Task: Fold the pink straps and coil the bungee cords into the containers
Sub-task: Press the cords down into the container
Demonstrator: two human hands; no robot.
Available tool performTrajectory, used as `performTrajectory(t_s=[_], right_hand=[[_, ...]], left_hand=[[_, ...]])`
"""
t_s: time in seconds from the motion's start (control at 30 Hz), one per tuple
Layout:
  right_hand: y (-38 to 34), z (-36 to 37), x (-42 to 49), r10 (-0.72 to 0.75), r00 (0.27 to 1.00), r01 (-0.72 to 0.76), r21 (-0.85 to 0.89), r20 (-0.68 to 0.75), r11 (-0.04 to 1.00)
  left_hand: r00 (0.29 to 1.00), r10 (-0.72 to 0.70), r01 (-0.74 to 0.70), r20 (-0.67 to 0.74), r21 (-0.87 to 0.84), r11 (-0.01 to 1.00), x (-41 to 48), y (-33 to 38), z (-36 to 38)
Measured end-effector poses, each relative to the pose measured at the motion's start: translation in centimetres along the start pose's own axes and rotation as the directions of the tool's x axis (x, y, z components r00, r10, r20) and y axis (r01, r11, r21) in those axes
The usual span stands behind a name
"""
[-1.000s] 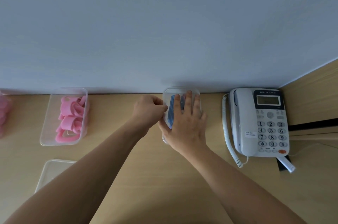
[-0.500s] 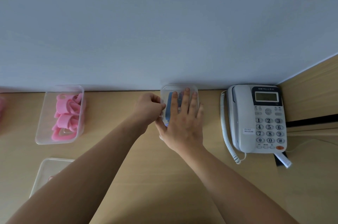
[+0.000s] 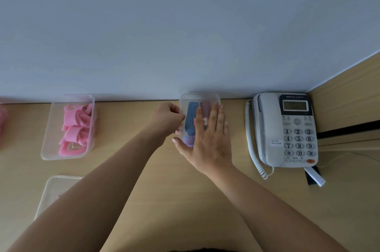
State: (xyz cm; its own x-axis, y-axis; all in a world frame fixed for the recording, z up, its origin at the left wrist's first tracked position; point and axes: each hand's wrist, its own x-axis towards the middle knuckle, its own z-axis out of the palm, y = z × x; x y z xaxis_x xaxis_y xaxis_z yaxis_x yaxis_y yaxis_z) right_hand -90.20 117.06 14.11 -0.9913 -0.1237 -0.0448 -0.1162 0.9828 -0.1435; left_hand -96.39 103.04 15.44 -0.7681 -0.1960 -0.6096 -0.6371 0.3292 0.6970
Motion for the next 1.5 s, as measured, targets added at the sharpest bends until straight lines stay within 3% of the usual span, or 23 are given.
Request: performTrajectory(t_s=[0.13, 0.57, 0.73, 0.87, 0.93, 1.07, 1.23, 1.5], right_hand=[[0.0, 0.3, -0.1, -0.010, 0.999, 0.011, 0.021, -0.045, 1.000], [1.3, 0.9, -0.3, -0.131, 0.991, 0.131, 0.002, -0.006, 0.991], [1.2, 0.5, -0.4, -0.133, 0.991, 0.133, 0.006, 0.013, 0.991], [2.3, -1.0, 0.8, -0.101, 0.994, 0.106, 0.181, -0.033, 0.978], [2.7, -1.7, 2.2, -0.069, 0.992, 0.085, 0.167, -0.104, 0.982], [2.2, -1.4, 3.8, -0.020, 0.999, 0.025, 0.107, -0.048, 0.994], [2.1, -0.6, 3.7, 0.000, 0.997, 0.011, 0.138, -0.079, 0.990], [2.0, -0.1, 3.6, 0.005, 0.999, 0.002, 0.141, -0.046, 0.990]], left_hand=[[1.000, 0.010, -0.010, 0.014, -0.025, 1.000, 0.0, 0.0, -0.1], [0.999, 0.009, -0.006, 0.031, -0.095, 0.995, 0.0, -0.2, -0.1], [0.999, 0.025, -0.021, 0.038, -0.110, 0.994, -0.2, -0.2, -0.1], [0.997, 0.070, -0.069, 0.015, -0.083, 0.994, -0.7, -0.3, -0.1], [0.997, 0.074, -0.072, 0.018, -0.089, 0.993, -0.9, -0.2, -0.3], [0.997, 0.074, -0.074, 0.003, -0.109, 0.991, -1.3, 0.0, -0.5], [0.963, 0.246, -0.234, -0.108, 0.118, 0.965, -1.9, -0.4, -0.2], [0.937, 0.346, -0.321, -0.044, 0.277, 0.905, -1.6, -0.8, 0.0]])
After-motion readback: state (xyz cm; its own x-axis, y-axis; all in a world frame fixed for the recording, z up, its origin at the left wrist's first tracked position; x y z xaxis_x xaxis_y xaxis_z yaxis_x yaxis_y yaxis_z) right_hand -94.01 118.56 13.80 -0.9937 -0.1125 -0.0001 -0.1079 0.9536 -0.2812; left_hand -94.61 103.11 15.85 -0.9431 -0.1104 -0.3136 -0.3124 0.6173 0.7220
